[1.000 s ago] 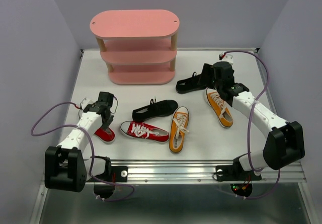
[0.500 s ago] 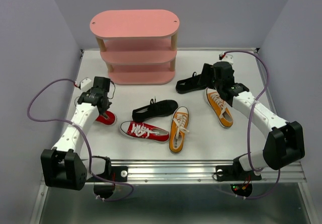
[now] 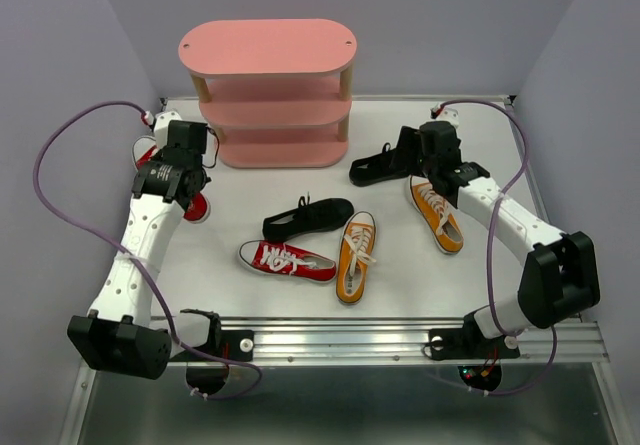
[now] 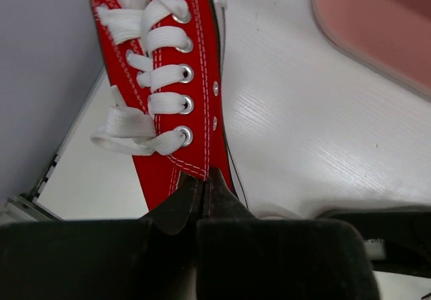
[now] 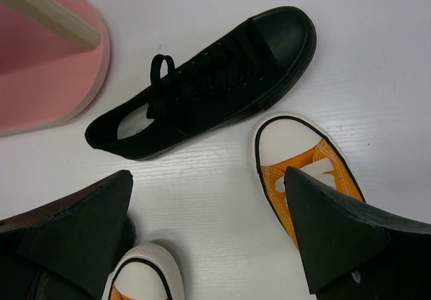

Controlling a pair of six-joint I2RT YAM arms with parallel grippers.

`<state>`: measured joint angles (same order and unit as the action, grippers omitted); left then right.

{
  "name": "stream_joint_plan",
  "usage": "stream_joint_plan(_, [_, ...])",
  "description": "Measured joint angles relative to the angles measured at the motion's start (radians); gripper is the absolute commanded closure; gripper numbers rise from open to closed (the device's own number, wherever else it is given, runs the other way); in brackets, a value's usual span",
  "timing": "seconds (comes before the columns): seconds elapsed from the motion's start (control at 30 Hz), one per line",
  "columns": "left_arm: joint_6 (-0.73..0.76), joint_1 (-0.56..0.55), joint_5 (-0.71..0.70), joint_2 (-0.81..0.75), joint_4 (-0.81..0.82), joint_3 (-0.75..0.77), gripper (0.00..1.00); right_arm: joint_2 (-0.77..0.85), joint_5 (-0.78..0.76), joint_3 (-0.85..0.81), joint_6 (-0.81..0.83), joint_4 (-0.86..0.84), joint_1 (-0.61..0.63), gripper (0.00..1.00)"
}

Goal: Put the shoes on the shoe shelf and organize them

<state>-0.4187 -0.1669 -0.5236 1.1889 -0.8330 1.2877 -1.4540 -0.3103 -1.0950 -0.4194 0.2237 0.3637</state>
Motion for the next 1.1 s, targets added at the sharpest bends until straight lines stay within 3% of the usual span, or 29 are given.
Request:
stream_joint_plan(0.4, [0.272, -0.066, 0.183, 0.022, 0.031, 0.141, 1.00, 0.000, 0.002, -0.011, -0.003, 0.001, 0.000, 0.00])
stream_joint_plan(0.77, [0.332, -0.206, 0.233, 0.191, 0.027, 0.267, 1.00, 0.000, 0.003, -0.019, -0.007, 0.001, 0.000, 0.00])
stream_joint_plan(1.1, [0.378, -0.217, 0.196, 0.325, 0.078, 0.400, 1.00, 0.003, 0.003, -0.019, -0.007, 0.009, 0.000, 0.00])
